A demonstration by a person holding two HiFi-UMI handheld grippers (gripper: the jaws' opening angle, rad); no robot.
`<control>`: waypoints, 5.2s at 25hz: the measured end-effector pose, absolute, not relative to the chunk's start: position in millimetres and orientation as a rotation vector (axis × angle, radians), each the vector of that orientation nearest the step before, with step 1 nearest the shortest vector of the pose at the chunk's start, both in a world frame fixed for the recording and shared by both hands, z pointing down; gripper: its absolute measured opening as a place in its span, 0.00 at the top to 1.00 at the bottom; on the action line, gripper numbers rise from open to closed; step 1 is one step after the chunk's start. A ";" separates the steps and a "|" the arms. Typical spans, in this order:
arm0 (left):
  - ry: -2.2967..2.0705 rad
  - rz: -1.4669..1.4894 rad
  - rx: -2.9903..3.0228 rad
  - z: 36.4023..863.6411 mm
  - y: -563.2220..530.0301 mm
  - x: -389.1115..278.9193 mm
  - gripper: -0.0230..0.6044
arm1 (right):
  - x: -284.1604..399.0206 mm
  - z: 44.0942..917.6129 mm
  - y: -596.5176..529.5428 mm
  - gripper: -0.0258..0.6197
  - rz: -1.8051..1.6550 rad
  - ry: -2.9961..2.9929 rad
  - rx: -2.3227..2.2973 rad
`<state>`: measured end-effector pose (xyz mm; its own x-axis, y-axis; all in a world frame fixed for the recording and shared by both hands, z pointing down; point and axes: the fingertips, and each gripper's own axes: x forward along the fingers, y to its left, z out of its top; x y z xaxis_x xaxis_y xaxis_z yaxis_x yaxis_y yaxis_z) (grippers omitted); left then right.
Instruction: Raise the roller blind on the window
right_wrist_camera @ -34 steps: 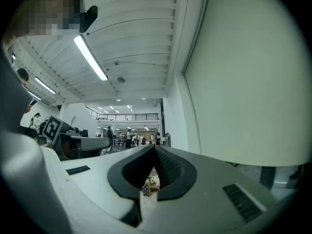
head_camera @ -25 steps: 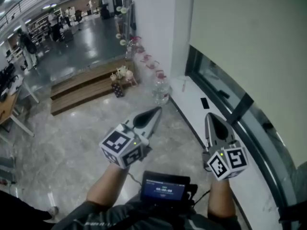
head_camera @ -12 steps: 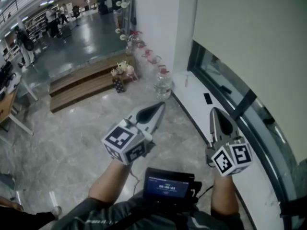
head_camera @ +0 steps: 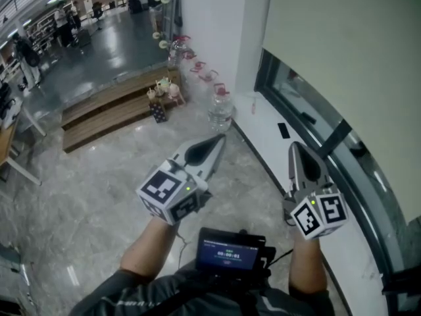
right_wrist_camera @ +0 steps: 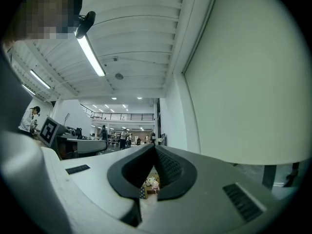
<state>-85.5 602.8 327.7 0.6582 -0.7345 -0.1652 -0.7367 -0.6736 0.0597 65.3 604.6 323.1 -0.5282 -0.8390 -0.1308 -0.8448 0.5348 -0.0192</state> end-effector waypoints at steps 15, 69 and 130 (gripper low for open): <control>1.341 0.232 -2.814 324.0 514.9 -31.5 0.98 | 115.0 329.3 511.4 0.96 0.047 2.654 -1.333; 1.182 0.269 -2.935 326.1 197.7 -98.3 0.98 | 39.8 325.0 203.3 0.96 0.067 2.640 -1.535; 1.110 0.153 -2.939 319.6 -193.8 -29.5 0.98 | 101.6 309.3 -192.0 0.96 0.058 2.547 -1.450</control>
<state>-29.5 -193.8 319.6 0.7462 -0.6597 -0.0900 -0.6593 -0.7509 0.0375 101.6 -192.0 309.3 -0.4942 -0.8458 -0.2009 -0.8542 0.5154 -0.0690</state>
